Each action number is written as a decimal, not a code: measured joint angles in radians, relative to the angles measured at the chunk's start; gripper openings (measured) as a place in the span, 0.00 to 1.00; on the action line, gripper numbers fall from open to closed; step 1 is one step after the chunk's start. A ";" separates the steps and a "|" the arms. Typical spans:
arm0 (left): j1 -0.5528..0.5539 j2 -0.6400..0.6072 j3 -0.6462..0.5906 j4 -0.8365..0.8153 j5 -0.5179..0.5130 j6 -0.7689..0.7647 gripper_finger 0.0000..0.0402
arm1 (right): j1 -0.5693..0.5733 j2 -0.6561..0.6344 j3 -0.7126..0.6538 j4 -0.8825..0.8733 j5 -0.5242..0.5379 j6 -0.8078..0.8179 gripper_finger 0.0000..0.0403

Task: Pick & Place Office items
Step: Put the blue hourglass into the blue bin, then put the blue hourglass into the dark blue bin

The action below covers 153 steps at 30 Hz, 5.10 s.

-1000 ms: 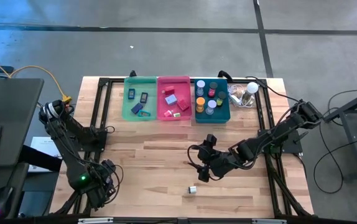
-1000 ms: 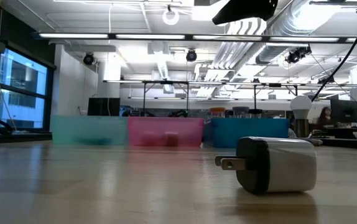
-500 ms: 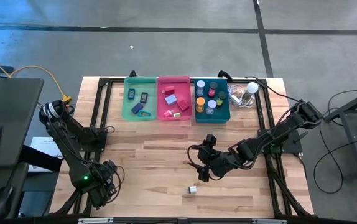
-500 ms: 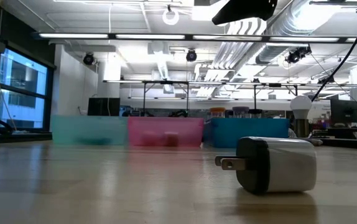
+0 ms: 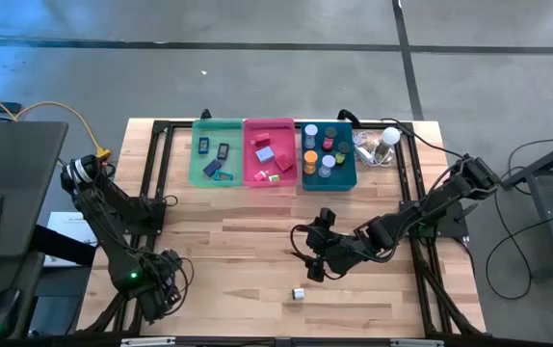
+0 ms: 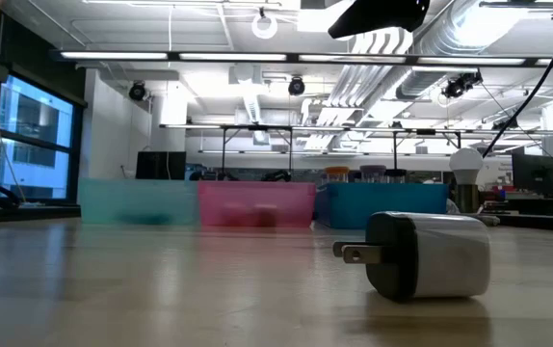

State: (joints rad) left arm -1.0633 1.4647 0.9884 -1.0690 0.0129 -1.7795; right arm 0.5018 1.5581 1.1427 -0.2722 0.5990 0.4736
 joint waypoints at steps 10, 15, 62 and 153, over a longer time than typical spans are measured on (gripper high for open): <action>0.000 0.000 -0.026 0.012 0.018 0.003 0.83 | 0.000 0.000 0.000 0.000 -0.001 0.000 0.74; 0.000 0.000 -0.044 0.023 0.019 0.013 0.83 | 0.000 0.000 0.000 0.000 -0.001 0.000 0.74; 0.222 -0.092 -0.081 0.340 0.075 0.492 0.45 | 0.001 0.031 0.002 0.091 -0.074 -0.007 0.74; 1.002 -0.238 -0.051 0.919 0.111 1.926 0.77 | 0.070 0.070 0.000 0.061 0.394 -0.558 0.74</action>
State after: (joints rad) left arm -0.0611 1.2270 0.9376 -0.1500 0.1239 0.1462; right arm 0.5716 1.6279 1.1427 -0.2113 0.9926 -0.0846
